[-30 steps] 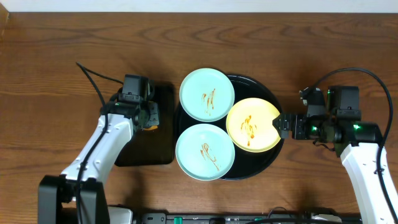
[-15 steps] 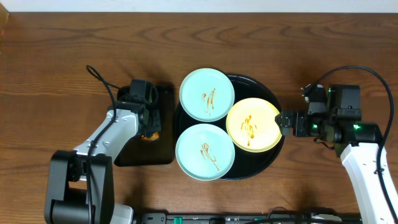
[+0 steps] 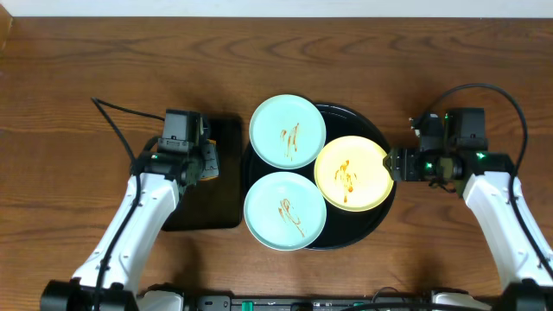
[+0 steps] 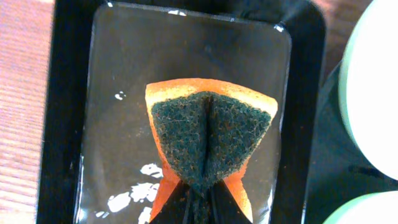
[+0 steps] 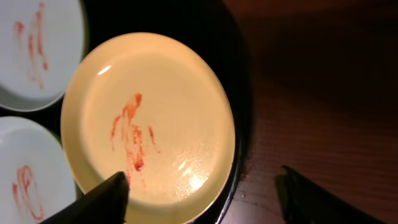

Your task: Clean dirty plates on tray and stack at the side

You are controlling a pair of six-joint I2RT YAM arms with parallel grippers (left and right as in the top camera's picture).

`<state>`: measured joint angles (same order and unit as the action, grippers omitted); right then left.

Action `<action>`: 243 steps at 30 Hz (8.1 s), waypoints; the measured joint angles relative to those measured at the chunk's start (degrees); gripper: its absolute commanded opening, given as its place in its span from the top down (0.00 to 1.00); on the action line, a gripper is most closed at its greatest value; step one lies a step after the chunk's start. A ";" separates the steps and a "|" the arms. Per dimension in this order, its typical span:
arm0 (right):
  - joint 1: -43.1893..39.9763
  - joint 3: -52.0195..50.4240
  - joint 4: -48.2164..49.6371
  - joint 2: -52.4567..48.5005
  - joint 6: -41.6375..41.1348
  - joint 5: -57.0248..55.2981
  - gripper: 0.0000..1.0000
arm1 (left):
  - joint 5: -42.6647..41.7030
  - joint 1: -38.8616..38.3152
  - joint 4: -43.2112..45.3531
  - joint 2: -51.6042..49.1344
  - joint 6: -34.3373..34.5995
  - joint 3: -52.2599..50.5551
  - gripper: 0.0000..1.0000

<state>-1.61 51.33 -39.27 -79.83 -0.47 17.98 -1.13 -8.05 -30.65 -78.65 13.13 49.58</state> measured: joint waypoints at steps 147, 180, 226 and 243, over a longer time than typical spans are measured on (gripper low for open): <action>6.40 -5.44 4.87 -12.55 -24.96 -4.13 0.99 | 0.04 0.00 35.19 16.94 -7.41 -0.20 0.92; 6.40 -5.44 4.87 -12.55 -24.96 -4.13 0.99 | 0.02 0.00 8.79 -10.29 -0.87 -0.20 0.92; 6.40 -5.44 4.61 -12.55 -23.34 -4.02 0.99 | -23.17 -16.63 17.38 -2.08 8.20 3.96 0.93; 6.40 -5.44 3.67 -12.55 -22.97 -3.65 0.99 | -25.94 -36.09 22.18 -25.20 21.14 14.19 0.92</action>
<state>4.80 45.89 -35.59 -92.38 -23.44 14.33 -27.07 -44.14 -8.47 -103.85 34.26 63.77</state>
